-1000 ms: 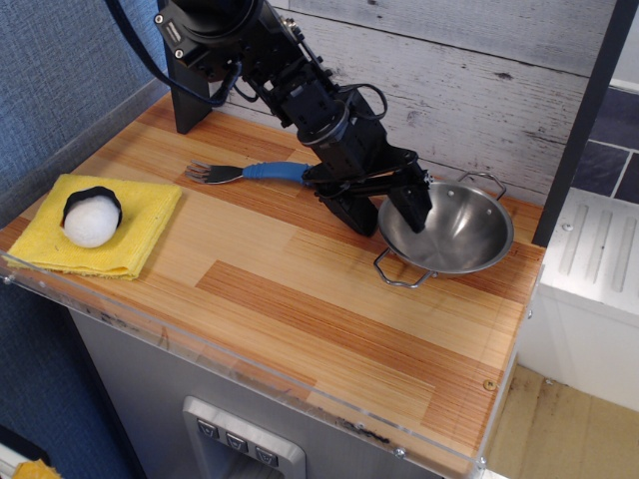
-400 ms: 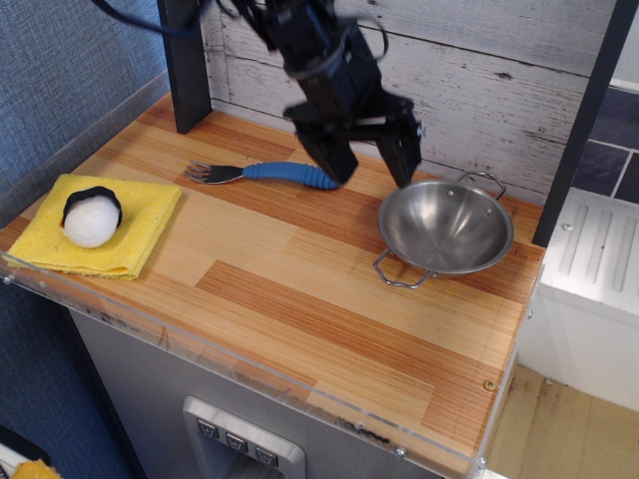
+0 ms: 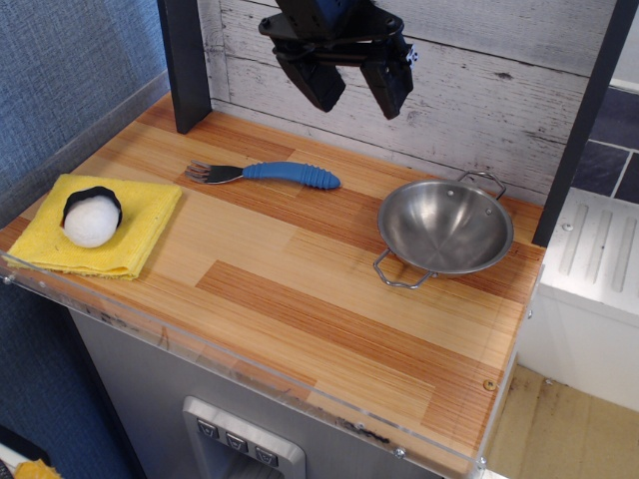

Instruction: Move silver bowl to upper right corner of the table.

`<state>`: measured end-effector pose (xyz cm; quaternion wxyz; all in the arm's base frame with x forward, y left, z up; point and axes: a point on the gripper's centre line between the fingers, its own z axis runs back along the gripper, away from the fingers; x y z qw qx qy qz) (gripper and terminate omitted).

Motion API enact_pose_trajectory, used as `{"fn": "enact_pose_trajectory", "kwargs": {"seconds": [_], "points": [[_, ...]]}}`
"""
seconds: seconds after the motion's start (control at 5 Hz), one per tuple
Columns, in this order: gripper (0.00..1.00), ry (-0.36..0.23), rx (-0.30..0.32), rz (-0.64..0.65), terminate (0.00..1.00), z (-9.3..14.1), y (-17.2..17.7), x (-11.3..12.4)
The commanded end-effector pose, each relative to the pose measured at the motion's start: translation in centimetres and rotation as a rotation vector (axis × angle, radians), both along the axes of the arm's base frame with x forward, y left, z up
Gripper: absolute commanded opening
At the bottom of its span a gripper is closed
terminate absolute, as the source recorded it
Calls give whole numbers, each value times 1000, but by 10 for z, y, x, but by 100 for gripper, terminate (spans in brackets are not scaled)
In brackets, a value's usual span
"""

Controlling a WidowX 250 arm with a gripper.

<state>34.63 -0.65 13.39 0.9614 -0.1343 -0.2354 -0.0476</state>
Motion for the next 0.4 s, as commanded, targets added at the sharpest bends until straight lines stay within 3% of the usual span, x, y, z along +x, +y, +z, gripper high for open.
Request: {"fn": "enact_pose_trajectory", "kwargs": {"seconds": [0.0,0.2], "points": [[100,-34,2,2,0,10,-1,-5],[100,-34,2,2,100,10,-1,-5]]}}
